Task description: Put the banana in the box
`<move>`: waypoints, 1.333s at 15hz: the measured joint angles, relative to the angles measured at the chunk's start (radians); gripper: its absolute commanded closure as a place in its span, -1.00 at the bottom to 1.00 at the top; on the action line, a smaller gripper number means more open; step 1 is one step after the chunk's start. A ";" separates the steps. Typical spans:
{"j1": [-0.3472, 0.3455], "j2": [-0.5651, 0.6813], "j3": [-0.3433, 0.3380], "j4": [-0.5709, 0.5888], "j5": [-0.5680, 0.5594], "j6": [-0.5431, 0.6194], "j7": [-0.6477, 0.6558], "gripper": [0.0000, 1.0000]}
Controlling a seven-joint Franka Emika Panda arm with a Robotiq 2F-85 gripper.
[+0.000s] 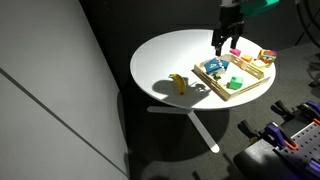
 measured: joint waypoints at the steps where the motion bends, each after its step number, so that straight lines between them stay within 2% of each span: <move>1: 0.006 0.020 0.003 0.007 -0.001 0.011 0.020 -1.00; 10: 0.074 0.223 0.008 0.086 -0.041 0.144 0.212 -1.00; 20: 0.112 0.431 -0.010 0.264 -0.041 0.169 0.254 -1.00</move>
